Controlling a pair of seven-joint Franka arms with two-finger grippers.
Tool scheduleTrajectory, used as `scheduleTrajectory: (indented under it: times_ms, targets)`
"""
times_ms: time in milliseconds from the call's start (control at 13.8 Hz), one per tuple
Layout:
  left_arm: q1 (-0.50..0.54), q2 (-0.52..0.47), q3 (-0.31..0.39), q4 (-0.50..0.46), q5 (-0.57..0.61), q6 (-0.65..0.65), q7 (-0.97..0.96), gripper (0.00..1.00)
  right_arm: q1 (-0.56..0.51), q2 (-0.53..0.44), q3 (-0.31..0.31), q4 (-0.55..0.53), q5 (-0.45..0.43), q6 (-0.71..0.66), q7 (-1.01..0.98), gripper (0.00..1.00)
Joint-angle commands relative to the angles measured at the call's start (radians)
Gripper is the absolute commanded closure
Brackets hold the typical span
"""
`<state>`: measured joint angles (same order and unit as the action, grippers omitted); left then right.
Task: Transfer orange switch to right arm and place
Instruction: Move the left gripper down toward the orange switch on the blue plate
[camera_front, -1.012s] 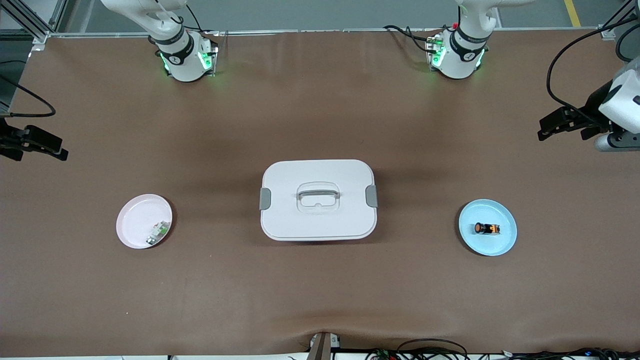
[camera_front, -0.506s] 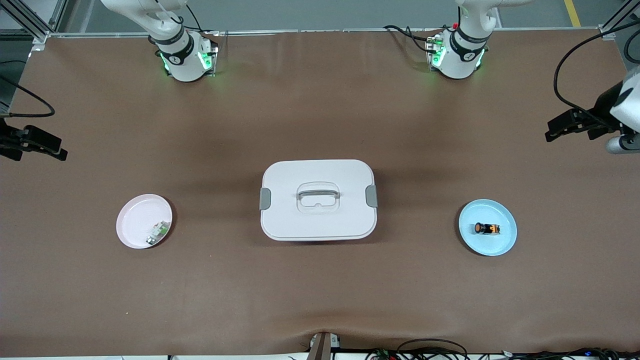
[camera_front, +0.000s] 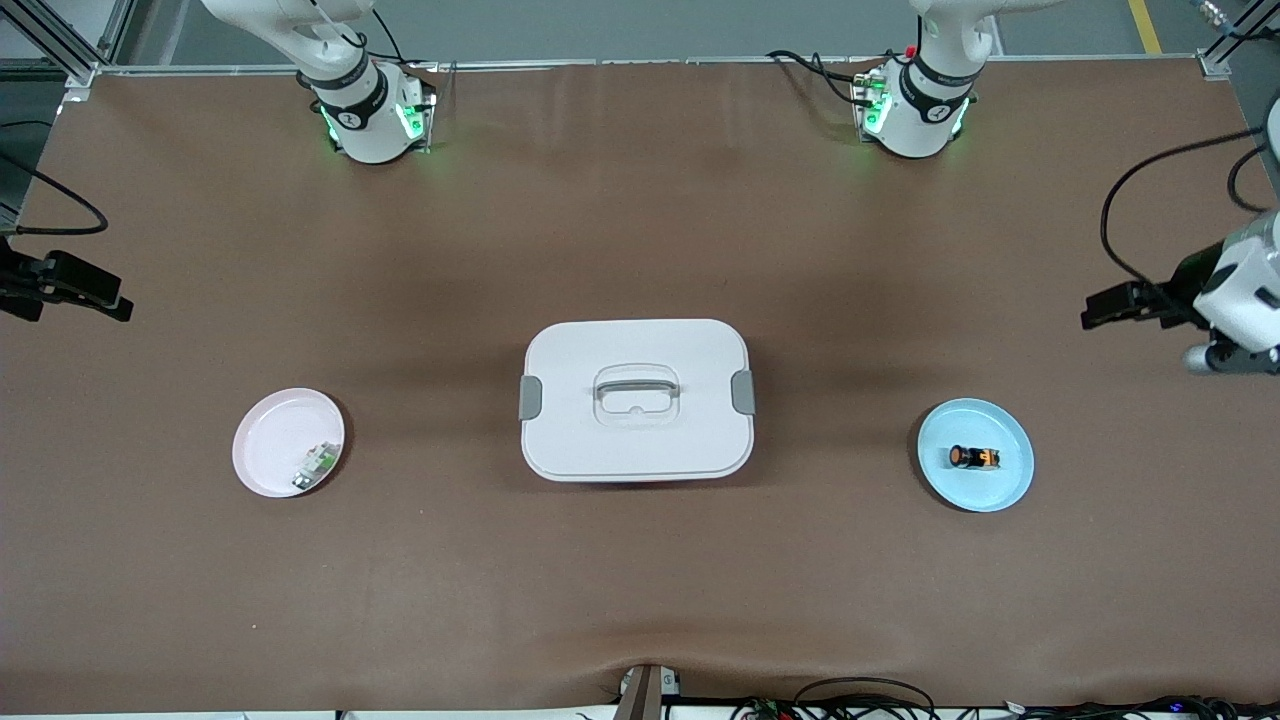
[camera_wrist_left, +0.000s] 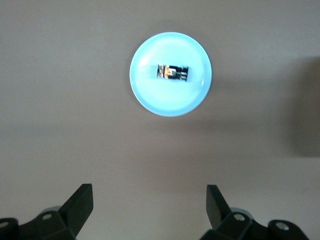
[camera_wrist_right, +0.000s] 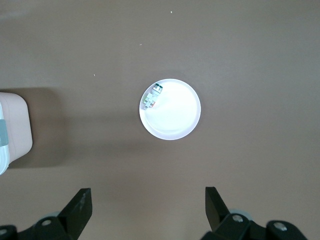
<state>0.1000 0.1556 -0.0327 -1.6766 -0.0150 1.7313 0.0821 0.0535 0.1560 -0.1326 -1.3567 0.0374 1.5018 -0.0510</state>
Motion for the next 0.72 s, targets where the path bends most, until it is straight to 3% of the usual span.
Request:
scheduleTrajectory:
  times_ms: [0, 650]
  targets:
    - [0.03, 0.077, -0.001, 0.008, -0.003, 0.081, 0.083, 0.0, -0.001, -0.023, 0.002, -0.021, -0.008, 0.008, -0.006, 0.0]
    - [0.026, 0.318, -0.001, 0.006, -0.017, 0.33, 0.061, 0.0, 0.012, -0.023, 0.005, -0.016, -0.011, 0.008, -0.006, 0.0]
